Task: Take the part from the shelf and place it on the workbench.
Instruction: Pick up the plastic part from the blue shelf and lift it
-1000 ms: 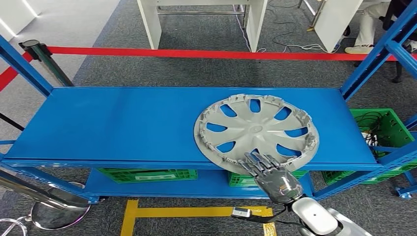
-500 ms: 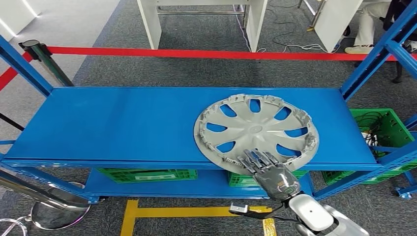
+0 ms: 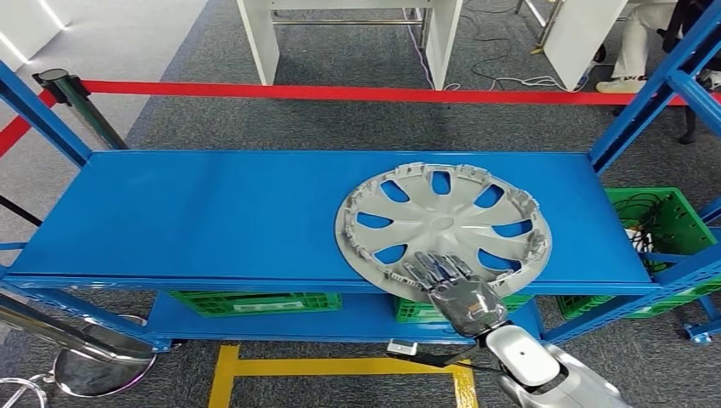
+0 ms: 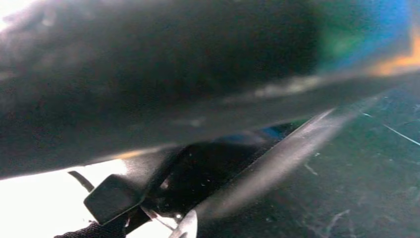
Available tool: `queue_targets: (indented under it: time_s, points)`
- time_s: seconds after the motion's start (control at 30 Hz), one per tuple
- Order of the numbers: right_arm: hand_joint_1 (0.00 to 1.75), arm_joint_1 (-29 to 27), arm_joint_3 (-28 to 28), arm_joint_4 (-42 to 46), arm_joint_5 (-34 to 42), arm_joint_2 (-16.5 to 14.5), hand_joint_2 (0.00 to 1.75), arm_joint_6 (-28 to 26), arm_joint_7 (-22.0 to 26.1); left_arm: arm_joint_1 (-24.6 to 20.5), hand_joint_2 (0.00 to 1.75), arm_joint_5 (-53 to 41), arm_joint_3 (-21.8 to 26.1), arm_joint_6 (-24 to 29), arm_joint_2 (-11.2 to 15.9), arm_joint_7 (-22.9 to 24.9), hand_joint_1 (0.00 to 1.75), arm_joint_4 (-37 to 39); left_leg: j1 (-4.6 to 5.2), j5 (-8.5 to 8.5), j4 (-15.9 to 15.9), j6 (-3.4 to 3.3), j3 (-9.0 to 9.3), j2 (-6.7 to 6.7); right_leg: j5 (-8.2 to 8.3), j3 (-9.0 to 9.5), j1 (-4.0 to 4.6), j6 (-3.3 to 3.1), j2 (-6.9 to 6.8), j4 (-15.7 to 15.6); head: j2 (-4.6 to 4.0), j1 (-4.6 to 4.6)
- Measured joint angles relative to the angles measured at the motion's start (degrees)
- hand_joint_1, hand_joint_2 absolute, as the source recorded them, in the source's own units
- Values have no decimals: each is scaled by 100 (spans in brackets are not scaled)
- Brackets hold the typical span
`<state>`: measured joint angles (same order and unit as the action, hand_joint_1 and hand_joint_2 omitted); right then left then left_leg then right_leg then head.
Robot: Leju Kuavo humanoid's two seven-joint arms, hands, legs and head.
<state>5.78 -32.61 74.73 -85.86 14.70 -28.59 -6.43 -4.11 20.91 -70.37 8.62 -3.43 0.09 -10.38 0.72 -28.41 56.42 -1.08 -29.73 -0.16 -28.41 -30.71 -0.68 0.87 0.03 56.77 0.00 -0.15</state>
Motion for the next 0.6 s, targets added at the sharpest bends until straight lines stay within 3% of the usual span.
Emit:
queue_targets:
  time_s: [0.27,0.6]
  points:
    - [175,115,-15,-160,-6,-72,175,-55,-17,-4,0,2,-10,-3,2,0,0,0,0,0,0,0,1,0,0,1,0,0,0,0,0,0]
    - [175,-100,2,162,-38,-80,175,-520,-49,3,0,40,-8,50,2,-16,0,0,0,0,1,0,1,0,0,-1,0,0,1,0,0,0]
